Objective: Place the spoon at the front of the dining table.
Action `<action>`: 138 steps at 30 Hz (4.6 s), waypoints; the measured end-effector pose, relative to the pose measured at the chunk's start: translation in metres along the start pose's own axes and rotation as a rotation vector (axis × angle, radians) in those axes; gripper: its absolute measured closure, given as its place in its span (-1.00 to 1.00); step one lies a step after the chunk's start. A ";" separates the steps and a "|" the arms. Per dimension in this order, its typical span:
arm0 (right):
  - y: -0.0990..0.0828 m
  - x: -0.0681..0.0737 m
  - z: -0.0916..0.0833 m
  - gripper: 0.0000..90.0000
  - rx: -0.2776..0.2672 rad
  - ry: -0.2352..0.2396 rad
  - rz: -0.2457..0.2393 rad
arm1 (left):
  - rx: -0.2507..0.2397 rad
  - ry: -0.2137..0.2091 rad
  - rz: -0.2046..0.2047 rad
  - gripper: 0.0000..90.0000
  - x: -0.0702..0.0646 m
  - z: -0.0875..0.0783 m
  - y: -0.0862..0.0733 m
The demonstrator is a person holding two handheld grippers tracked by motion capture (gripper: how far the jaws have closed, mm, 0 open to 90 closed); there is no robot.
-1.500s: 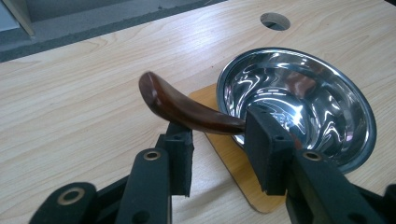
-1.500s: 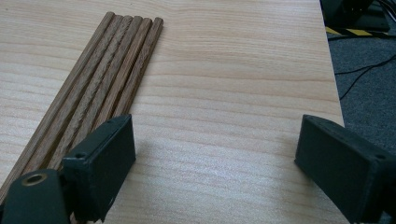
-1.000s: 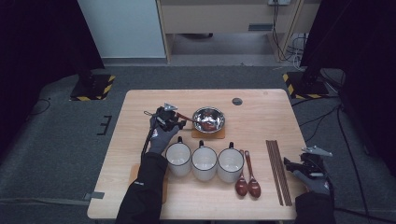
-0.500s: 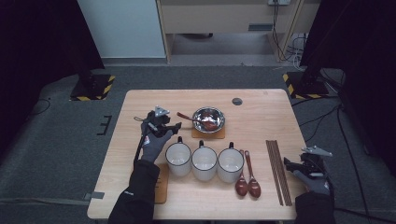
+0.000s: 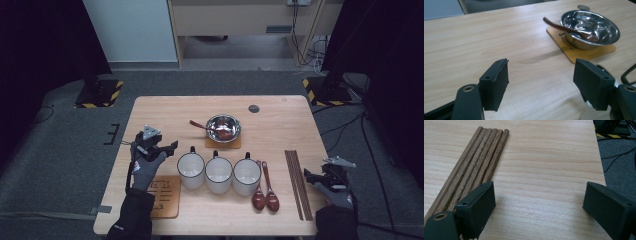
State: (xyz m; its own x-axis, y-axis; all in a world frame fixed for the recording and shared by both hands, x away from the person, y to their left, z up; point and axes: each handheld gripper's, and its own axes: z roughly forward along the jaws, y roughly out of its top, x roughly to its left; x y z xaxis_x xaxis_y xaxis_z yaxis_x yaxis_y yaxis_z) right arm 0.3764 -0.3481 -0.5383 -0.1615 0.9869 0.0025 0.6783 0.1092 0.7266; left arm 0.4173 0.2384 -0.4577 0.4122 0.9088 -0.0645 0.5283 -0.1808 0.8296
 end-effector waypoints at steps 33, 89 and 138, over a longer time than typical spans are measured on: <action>0.021 0.020 -0.025 -0.77 -0.110 0.062 0.025 | 0.154 0.113 -0.031 -0.53 0.036 -0.001 -0.072; 0.119 0.124 -0.055 -0.74 -0.298 0.203 -0.125 | 0.195 0.136 -0.028 -0.94 0.040 0.013 -0.084; 0.203 0.234 -0.018 -0.73 -0.353 0.289 -0.208 | 0.196 0.135 -0.026 -0.95 0.040 0.013 -0.084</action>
State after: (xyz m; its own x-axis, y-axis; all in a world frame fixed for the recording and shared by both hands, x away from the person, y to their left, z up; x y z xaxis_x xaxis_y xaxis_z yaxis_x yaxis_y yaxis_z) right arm 0.4633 -0.0972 -0.3783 -0.4935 0.8696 -0.0126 0.3352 0.2035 0.9199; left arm 0.3992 0.2849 -0.5367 0.3000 0.9540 0.0012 0.6769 -0.2137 0.7044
